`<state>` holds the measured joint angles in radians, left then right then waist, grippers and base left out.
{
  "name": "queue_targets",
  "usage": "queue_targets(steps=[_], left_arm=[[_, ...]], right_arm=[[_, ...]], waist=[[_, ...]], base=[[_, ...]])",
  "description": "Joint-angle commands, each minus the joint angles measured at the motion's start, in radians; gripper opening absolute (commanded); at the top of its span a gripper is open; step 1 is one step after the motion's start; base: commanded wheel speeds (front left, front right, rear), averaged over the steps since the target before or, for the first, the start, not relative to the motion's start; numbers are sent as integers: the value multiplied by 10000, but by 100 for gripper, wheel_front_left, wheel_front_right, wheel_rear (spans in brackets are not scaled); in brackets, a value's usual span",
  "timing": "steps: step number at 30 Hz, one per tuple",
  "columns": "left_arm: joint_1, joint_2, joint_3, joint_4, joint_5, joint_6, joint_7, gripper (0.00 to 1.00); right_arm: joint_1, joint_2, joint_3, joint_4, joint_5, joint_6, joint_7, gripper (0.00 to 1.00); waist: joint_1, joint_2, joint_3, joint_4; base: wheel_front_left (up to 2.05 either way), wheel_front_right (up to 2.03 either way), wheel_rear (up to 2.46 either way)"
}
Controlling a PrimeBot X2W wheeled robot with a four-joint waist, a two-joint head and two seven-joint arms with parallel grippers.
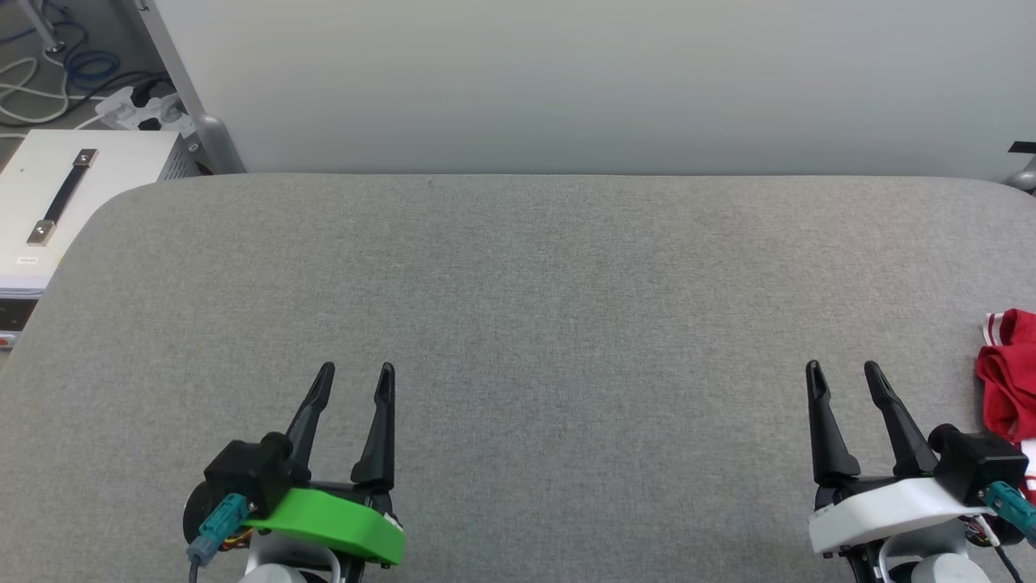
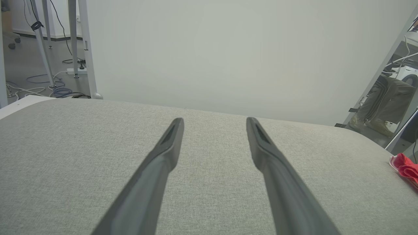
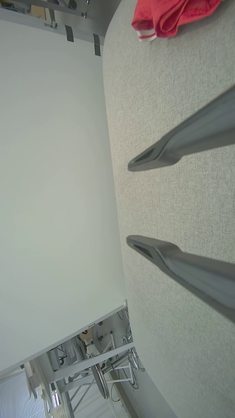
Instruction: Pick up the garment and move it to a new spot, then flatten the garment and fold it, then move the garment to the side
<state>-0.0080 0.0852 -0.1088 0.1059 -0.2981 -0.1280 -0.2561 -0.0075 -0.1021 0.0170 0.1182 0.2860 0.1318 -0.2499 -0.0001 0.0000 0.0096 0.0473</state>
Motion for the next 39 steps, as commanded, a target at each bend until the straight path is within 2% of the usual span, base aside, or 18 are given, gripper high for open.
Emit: queue_targets(steps=[1, 7, 8, 39], left_arm=[[139, -79, -3, -3, 35, -27, -57, 100], [101, -98, -6, -85, -13, -27, -57, 100], [14, -39, -24, -91, -23, 1, 1, 0], [24, -92, 218, -316, 672, 296, 603, 0]], right_arm=[[-93, 20, 46, 32, -20, -11, -60, 100], [-137, 28, 67, 46, -39, -11, -67, 100], [-13, 2, 52, 40, -7, 0, -10, 0], [13, 118, -2, -243, -663, -3, 570, 0]], waist=[[1, 0, 9, -9], [1, 0, 25, -17], [1, 0, 25, -19], [1, 0, -2, -123]], base=[[0, 0, 0], [0, 0, 0], [0, 0, 0], [0, 0, 0]])
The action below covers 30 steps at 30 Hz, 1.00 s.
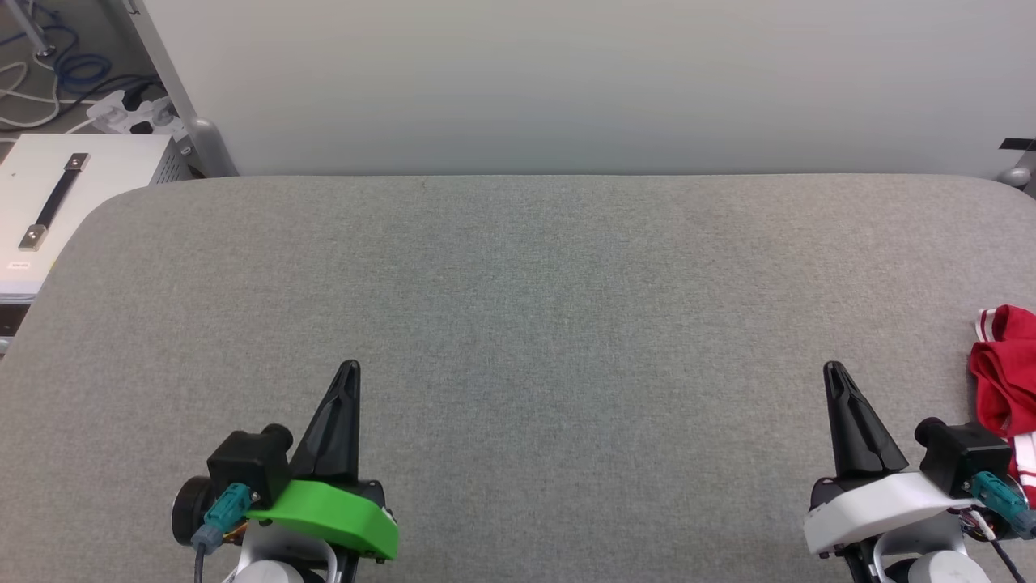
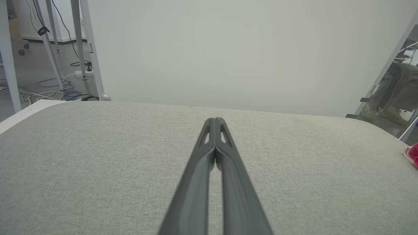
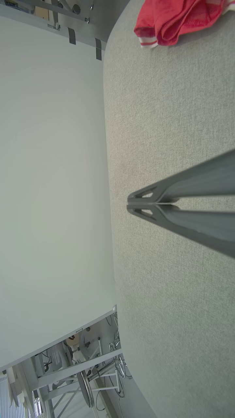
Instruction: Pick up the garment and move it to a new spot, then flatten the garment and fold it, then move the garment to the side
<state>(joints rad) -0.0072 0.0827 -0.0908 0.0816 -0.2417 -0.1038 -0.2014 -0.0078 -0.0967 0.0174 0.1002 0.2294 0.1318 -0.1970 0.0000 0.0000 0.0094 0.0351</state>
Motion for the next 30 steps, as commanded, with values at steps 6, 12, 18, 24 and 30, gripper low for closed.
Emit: queue_targets(steps=[6, 12, 18, 24, 30], left_arm=[[20, -83, 91, -118, 250, 115, 177, 0], [24, -99, 145, -164, 391, 175, 297, 0], [27, -115, 198, -209, 532, 235, 416, 0], [30, -131, 251, -255, 674, 296, 537, 0], [34, -149, 314, -309, 842, 367, 679, 0]], right_arm=[[20, 89, -16, -120, -232, -3, 159, 0], [23, 113, -27, -178, -367, -4, 277, 0], [27, 138, -37, -235, -501, -4, 395, 0], [31, 162, -47, -293, -636, -5, 514, 0], [36, 192, -59, -361, -796, -5, 654, 0]], waist=[[0, 0, -6, -23], [0, 0, -12, -44], [0, 0, -18, -66], [0, 0, -23, -87], [0, 0, -30, -113]], base=[[0, 0, 0], [0, 0, 0], [0, 0, 0], [0, 0, 0], [0, 0, 0]])
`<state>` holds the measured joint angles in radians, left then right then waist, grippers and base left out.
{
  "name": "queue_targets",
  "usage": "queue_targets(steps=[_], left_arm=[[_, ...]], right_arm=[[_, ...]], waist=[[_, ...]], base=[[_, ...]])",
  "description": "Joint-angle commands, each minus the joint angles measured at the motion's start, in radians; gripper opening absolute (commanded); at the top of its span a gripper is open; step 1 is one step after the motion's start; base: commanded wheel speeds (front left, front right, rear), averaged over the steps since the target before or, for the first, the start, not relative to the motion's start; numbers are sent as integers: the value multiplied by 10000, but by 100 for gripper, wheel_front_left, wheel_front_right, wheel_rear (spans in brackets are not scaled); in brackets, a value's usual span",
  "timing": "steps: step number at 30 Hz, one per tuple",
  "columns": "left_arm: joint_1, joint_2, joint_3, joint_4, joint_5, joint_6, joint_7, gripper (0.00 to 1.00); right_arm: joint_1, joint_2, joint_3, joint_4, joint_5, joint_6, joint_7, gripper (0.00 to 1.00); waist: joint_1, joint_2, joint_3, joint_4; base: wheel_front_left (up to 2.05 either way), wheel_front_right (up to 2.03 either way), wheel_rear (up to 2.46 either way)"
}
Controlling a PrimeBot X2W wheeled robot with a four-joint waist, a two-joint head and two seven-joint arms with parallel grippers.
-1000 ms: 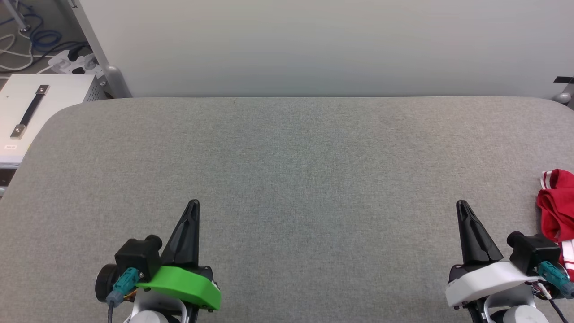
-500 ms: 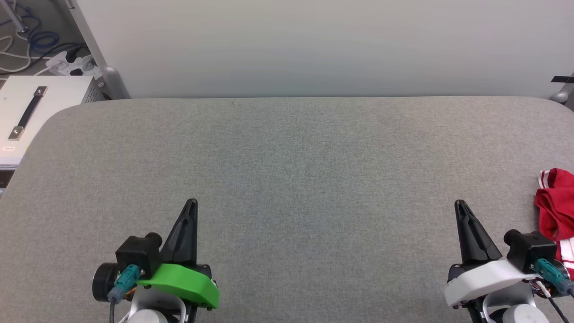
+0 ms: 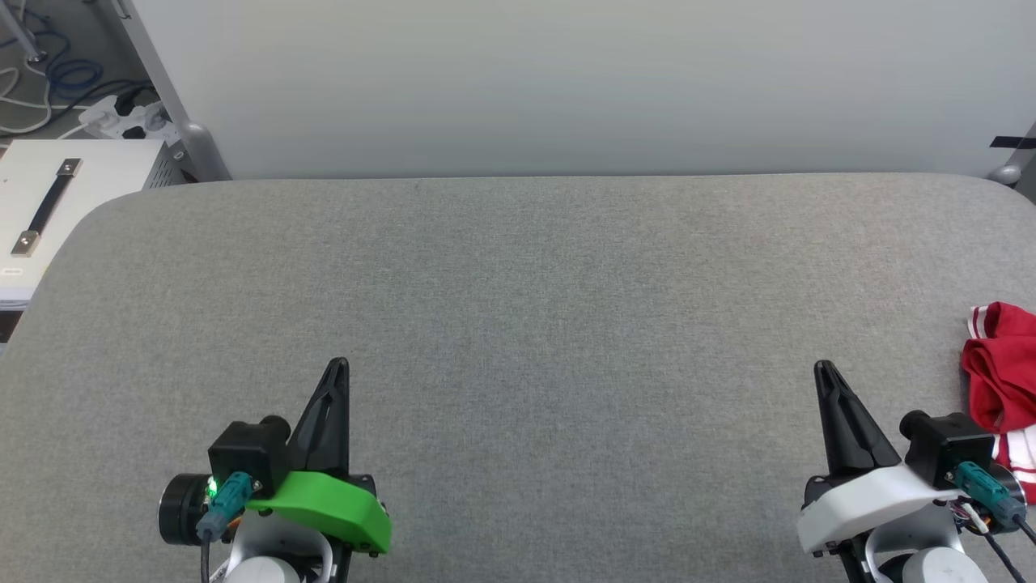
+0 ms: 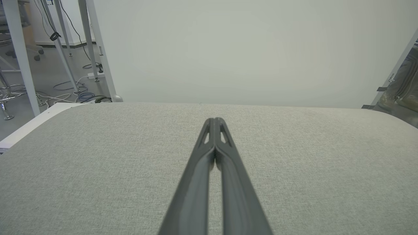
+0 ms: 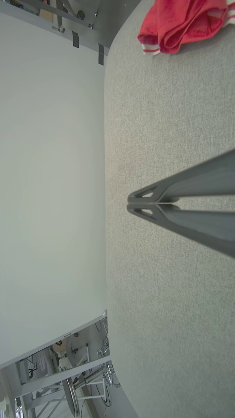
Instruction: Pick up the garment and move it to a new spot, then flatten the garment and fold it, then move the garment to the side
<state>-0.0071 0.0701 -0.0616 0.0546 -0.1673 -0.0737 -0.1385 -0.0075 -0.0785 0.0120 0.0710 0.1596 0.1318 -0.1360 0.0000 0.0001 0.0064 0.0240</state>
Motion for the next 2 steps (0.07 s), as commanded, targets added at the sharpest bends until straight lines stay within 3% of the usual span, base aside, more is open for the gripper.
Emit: queue_targets(steps=[1, 2], left_arm=[[34, -25, 31, -45, 119, 75, 68, 0], [35, -28, 41, -54, 145, 86, 90, 0]], right_arm=[[33, 13, -7, -78, -118, -5, 62, 0], [34, 18, -9, -89, -143, -6, 84, 0]], waist=[[0, -1, -1, -5], [0, -1, -2, -8]], base=[[0, 0, 0], [0, 0, 0]])
